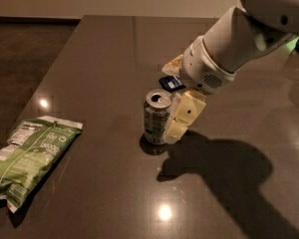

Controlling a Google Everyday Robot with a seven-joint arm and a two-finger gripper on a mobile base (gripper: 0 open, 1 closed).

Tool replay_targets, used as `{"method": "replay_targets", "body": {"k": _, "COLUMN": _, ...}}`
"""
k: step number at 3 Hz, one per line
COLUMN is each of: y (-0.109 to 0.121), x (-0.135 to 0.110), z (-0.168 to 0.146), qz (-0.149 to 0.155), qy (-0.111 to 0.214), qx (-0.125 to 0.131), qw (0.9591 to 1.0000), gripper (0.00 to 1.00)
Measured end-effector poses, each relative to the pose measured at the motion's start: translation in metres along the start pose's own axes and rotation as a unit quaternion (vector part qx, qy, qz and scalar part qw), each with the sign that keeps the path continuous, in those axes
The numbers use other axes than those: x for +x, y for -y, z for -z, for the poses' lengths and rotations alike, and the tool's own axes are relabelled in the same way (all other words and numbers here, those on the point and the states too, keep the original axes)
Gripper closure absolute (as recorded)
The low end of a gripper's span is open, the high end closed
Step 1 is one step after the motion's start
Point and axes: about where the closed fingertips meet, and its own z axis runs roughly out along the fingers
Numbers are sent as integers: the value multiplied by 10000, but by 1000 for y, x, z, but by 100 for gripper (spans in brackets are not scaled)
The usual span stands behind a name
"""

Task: Pick 7up can

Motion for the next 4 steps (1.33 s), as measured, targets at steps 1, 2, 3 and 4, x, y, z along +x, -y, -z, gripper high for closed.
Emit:
{"method": "replay_targets", "body": {"k": 1, "y": -1, "x": -4, "z": -6, "qz": 17, "qy": 58, "qx": -82, "qw": 9999, "gripper": 3}}
{"method": "replay_targets", "body": {"k": 2, "y": -1, "x": -8, "z": -5, "qz": 25, "qy": 140, "qx": -140, "qw": 9998, "gripper": 34}}
{"method": "replay_targets", "body": {"k": 3, "y": 2, "x": -11, "z": 0, "qz": 35, "qy": 187, "qx": -142, "qw": 9997, "gripper": 57}}
{"method": "replay_targets", "body": {"k": 4, "y": 13, "x": -16, "z": 25, "qz": 19, "qy": 246, "qx": -91, "qw": 9997, "gripper": 88}}
